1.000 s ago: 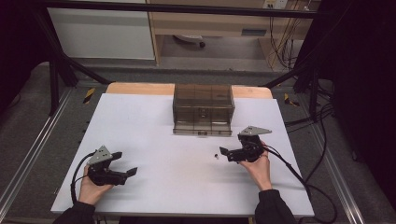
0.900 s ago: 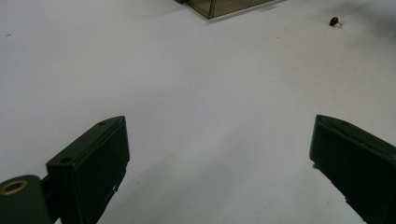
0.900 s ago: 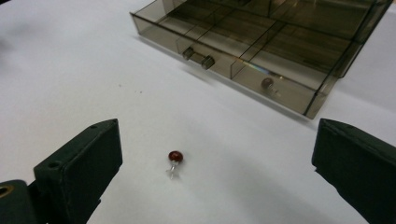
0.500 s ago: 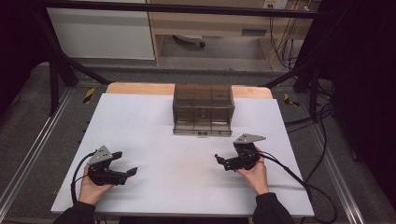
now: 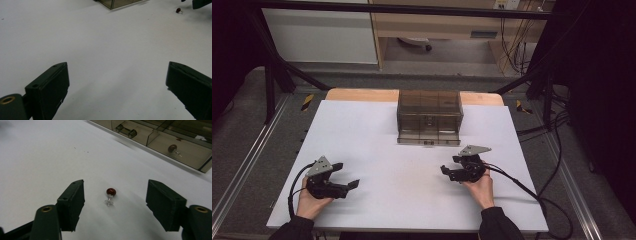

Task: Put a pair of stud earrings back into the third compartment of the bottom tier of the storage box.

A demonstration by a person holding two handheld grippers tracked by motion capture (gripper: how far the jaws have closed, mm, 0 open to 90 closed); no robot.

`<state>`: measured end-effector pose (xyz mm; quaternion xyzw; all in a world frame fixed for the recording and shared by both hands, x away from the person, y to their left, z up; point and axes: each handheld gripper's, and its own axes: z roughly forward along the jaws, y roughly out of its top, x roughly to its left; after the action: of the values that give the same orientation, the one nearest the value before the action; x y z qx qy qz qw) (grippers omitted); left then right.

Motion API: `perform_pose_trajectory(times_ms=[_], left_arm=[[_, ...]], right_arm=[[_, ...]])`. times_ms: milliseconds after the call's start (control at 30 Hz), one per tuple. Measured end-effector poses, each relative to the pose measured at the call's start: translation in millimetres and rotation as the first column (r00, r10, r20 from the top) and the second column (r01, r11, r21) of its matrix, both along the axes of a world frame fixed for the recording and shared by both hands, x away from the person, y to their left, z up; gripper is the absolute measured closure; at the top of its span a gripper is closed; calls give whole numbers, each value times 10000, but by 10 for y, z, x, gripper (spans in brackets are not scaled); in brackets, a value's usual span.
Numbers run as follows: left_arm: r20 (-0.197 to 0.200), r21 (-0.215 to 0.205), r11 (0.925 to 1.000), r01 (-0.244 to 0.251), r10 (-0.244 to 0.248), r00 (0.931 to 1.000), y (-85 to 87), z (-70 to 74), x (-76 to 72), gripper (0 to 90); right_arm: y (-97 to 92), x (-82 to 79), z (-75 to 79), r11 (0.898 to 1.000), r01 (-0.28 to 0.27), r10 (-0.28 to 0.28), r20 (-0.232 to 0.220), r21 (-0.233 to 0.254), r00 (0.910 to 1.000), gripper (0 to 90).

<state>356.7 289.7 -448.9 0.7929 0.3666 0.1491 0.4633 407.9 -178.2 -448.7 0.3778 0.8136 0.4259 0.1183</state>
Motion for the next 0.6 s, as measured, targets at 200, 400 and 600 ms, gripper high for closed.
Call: perform_pose_trajectory(times_ms=[200,400,600], left_arm=[[11,20,10000,-2,2,10000,-3,1,1,46],[12,3,10000,4,-4,10000,-1,1,-2,46],[7,11,10000,1,-1,10000,-2,-2,1,46]], right_arm=[[15,31,-40,9998,-21,20,-77,-192,10000,465],[30,42,-62,9997,-152,151,-26,-189,9999,551],[33,52,-77,9994,-243,242,-58,-265,9997,614]])
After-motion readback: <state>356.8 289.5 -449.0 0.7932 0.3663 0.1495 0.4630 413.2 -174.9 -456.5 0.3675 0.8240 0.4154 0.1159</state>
